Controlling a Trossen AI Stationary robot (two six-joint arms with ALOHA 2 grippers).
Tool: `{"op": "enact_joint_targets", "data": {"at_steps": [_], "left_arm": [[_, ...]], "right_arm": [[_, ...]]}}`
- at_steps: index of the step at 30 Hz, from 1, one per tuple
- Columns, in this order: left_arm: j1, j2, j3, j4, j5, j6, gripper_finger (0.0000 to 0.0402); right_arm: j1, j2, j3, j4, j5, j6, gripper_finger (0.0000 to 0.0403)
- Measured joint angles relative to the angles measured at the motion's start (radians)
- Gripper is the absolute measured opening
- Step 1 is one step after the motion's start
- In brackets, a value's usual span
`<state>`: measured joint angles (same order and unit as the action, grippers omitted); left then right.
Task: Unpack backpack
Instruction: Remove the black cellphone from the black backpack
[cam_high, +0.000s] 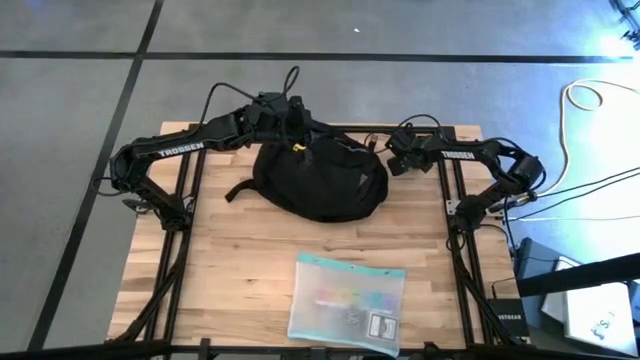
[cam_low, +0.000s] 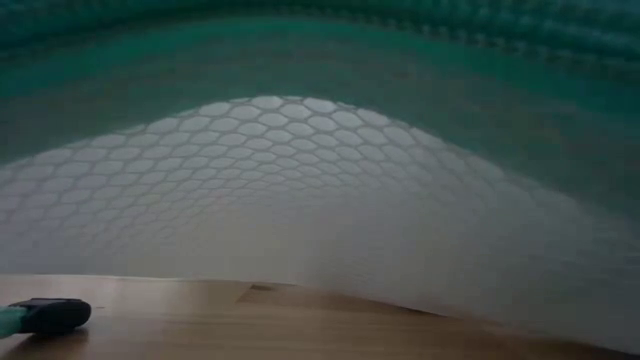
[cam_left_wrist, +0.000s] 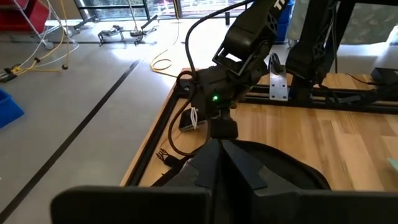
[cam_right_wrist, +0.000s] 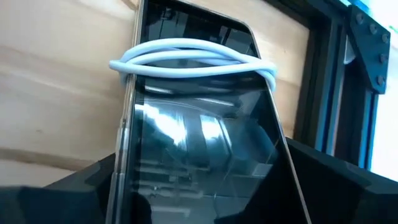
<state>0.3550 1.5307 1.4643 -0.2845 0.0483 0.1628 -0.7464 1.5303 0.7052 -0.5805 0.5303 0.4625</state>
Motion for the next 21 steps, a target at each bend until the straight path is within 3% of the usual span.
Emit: {"op": "enact_joint_targets", "data": {"at_steps": [21], "left_arm": [[0.000, 0.000, 0.000, 0.004, 0.000, 0.001, 0.0000]], "right_arm": [[0.000, 0.000, 0.000, 0.007, -0.065, 0.053, 0.0332]]}}
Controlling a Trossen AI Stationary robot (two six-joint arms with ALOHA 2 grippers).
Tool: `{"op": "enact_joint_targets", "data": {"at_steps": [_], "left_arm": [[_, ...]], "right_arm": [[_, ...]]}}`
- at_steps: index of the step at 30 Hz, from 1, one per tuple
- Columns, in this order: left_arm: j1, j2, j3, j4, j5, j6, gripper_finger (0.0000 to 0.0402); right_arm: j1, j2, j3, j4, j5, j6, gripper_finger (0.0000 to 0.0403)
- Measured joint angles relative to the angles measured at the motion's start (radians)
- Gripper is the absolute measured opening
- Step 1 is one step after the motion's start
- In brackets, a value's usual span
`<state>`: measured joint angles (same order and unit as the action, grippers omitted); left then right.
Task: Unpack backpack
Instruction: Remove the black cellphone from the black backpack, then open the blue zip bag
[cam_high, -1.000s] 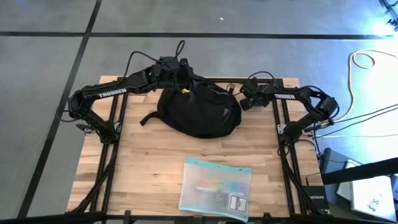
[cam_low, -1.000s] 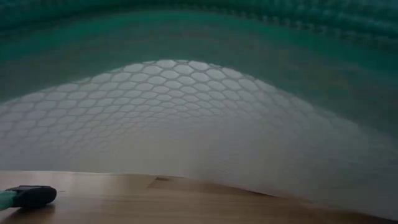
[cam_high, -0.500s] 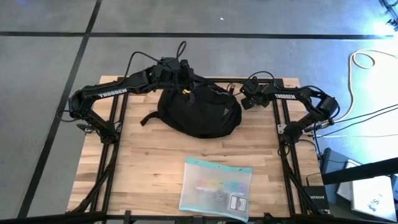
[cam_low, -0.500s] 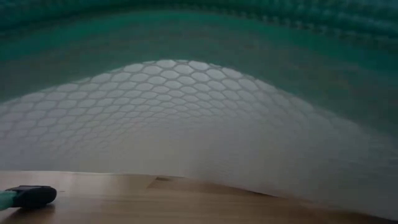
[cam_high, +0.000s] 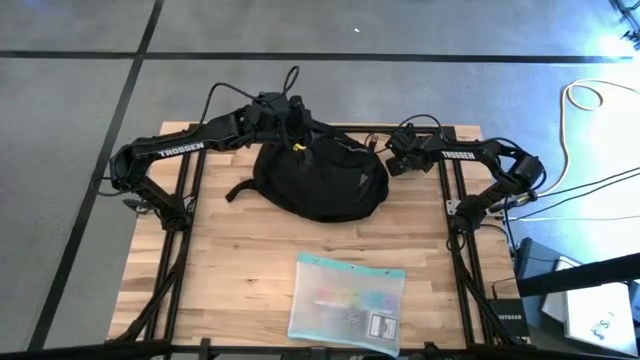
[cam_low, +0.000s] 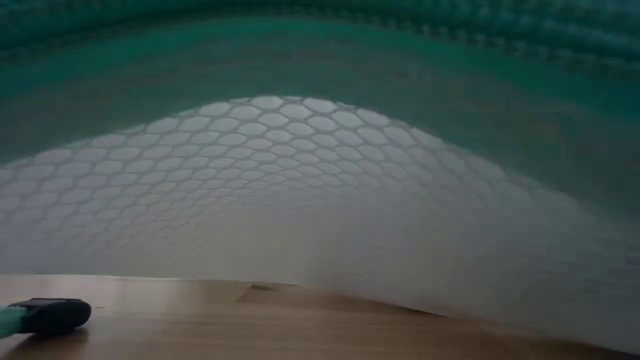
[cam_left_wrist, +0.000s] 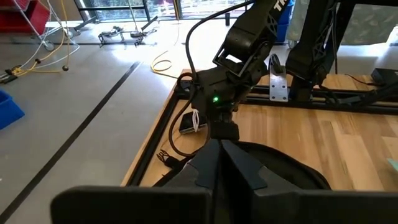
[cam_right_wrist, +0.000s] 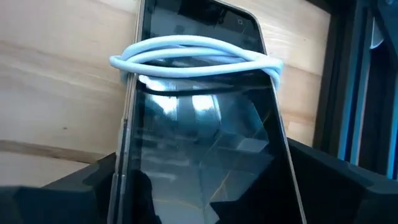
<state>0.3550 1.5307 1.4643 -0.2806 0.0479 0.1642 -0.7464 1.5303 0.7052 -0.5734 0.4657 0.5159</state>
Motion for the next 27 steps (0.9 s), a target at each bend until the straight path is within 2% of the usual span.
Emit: {"op": "enact_joint_targets", "data": {"at_steps": [7, 10, 13, 16, 23, 27], "left_arm": [[0.000, 0.000, 0.000, 0.000, 0.000, 0.000, 0.0000], [0.000, 0.000, 0.000, 0.000, 0.000, 0.000, 0.0000], [0.000, 0.000, 0.000, 0.001, 0.000, 0.001, 0.0000], [-0.011, 0.000, 0.000, 0.008, -0.003, 0.012, 0.0000], [-0.171, 0.000, -0.001, -0.002, -0.165, 0.166, 0.0000], [-0.295, 0.000, -0.004, 0.004, -0.200, 0.198, 0.0000]], "right_arm": [[0.000, 0.000, 0.000, 0.009, -0.008, 0.000, 0.0395], [0.000, -0.001, 0.001, 0.013, -0.018, -0.002, 0.0384], [0.009, -0.016, 0.020, 0.016, -0.080, -0.004, 0.0370], [0.043, -0.058, 0.052, 0.024, -0.099, -0.058, 0.0362], [0.139, -0.259, 0.114, 0.044, -0.067, -0.081, 0.0360], [0.292, -0.391, 0.092, 0.039, -0.066, -0.068, 0.0360]]}}
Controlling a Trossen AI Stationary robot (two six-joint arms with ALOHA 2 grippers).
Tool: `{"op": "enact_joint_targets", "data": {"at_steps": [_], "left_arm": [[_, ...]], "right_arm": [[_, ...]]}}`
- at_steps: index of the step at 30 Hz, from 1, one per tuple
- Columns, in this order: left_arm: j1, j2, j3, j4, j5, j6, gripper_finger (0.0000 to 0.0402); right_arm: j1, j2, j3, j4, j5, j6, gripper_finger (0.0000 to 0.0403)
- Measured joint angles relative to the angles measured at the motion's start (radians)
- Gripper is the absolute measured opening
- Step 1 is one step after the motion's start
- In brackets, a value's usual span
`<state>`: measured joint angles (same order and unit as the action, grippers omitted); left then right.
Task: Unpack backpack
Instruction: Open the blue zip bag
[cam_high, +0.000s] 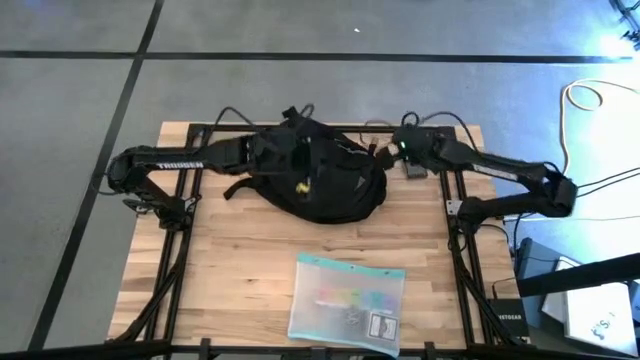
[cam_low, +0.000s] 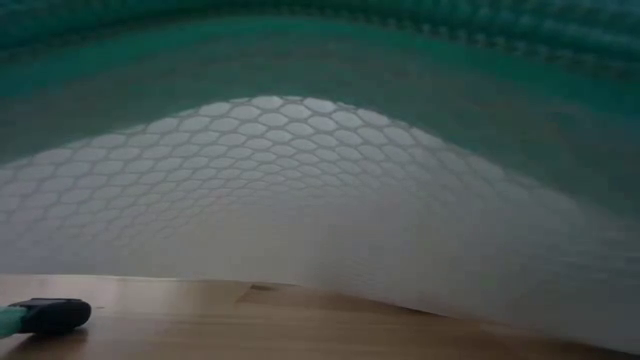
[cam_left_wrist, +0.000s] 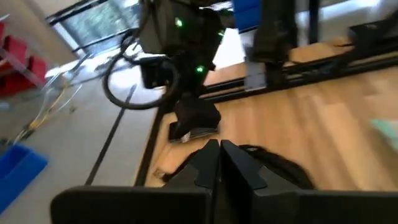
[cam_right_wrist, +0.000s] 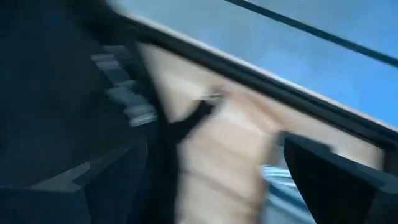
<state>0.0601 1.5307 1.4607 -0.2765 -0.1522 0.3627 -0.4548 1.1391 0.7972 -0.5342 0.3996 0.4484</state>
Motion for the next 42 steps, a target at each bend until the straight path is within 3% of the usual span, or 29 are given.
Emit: {"op": "enact_joint_targets", "data": {"at_steps": [5, 11, 17, 21, 27, 32, 42], "left_arm": [[-0.234, -0.002, -0.162, 0.197, -0.014, -0.096, 0.0000], [-0.513, -0.001, -0.352, 0.272, -0.372, 0.010, 0.0000], [-0.676, -0.002, -0.453, 0.226, -0.350, -0.054, 0.0000], [-0.711, 0.035, -0.523, 0.208, -0.391, -0.104, 0.0000], [-0.762, 0.186, -0.537, 0.237, -0.295, -0.082, 0.0000], [-0.875, 0.244, -0.537, 0.295, -0.522, 0.008, 0.0000], [-0.996, 0.280, -0.532, 0.340, -0.531, -0.147, 0.0012]], "right_arm": [[0.323, -0.120, -0.086, 0.015, 0.115, 0.147, 0.0360], [0.774, -0.105, -0.165, 0.377, 0.158, 0.214, 0.0360], [1.057, 0.065, -0.169, 0.618, 0.159, 0.142, 0.0360], [1.147, 0.205, -0.169, 0.738, 0.157, 0.162, 0.0360], [1.198, 0.379, -0.102, 0.805, 0.175, 0.180, 0.0360], [1.194, 0.451, -0.047, 0.827, 0.177, 0.200, 0.0360], [1.194, 0.541, 0.017, 0.981, 0.230, 0.202, 0.0360]]}}
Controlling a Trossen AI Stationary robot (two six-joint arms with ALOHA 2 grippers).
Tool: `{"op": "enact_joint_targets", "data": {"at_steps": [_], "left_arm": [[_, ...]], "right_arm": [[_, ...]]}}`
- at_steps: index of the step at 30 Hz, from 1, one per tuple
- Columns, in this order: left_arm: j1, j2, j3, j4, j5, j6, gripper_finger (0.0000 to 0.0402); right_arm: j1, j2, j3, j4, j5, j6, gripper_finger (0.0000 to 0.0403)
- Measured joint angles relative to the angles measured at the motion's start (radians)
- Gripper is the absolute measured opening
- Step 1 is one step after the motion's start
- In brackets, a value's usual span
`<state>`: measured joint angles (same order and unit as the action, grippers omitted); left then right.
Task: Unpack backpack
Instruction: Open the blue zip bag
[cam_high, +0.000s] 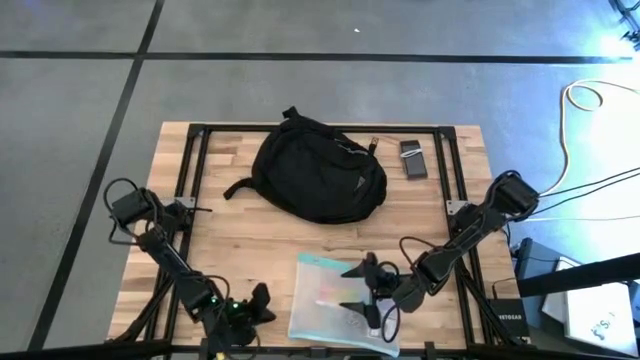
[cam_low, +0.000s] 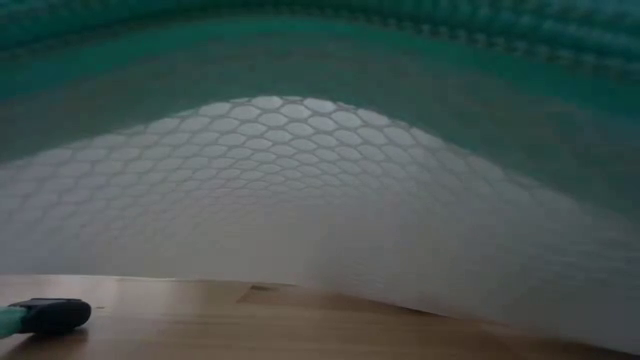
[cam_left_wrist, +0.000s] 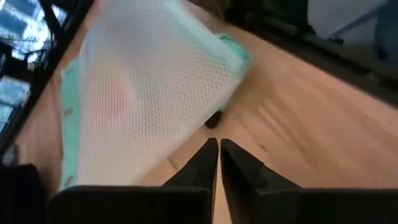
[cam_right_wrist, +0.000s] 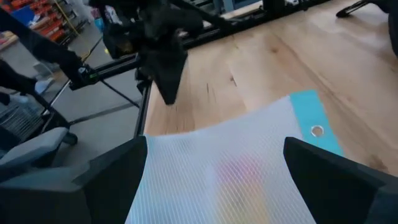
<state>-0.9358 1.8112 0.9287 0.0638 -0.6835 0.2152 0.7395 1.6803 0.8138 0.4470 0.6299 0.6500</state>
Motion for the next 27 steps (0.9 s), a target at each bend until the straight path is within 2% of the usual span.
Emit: {"op": "enact_joint_targets", "data": {"at_steps": [4, 8, 12, 15, 18, 24, 27], "left_arm": [[-0.002, 0.013, 0.000, 0.007, 0.023, -0.066, 0.0063], [-0.009, 0.012, 0.000, 0.020, 0.031, -0.052, 0.0143], [-0.008, 0.012, 0.000, 0.071, 0.052, 0.101, 0.0222], [-0.020, 0.025, 0.000, 0.148, 0.077, 0.266, 0.0260], [-0.043, 0.071, 0.000, 0.228, 0.054, 0.380, 0.0272], [-0.075, 0.197, 0.004, 0.436, -0.167, 0.560, 0.0256], [-0.065, 0.224, 0.003, 0.536, -0.161, 0.587, 0.0243]], "right_arm": [[0.000, 0.037, 0.039, 0.002, 0.007, 0.004, 0.0360], [0.000, 0.072, 0.073, 0.001, 0.007, 0.025, 0.0360], [0.001, 0.097, 0.097, 0.001, 0.027, 0.039, 0.0360], [0.001, 0.116, 0.115, 0.002, 0.059, 0.052, 0.0360], [0.001, 0.138, 0.138, 0.002, 0.090, 0.053, 0.0360], [0.001, 0.139, 0.193, -0.002, 0.097, 0.029, 0.0360], [0.000, 0.139, 0.218, 0.000, 0.113, 0.022, 0.0360]]}}
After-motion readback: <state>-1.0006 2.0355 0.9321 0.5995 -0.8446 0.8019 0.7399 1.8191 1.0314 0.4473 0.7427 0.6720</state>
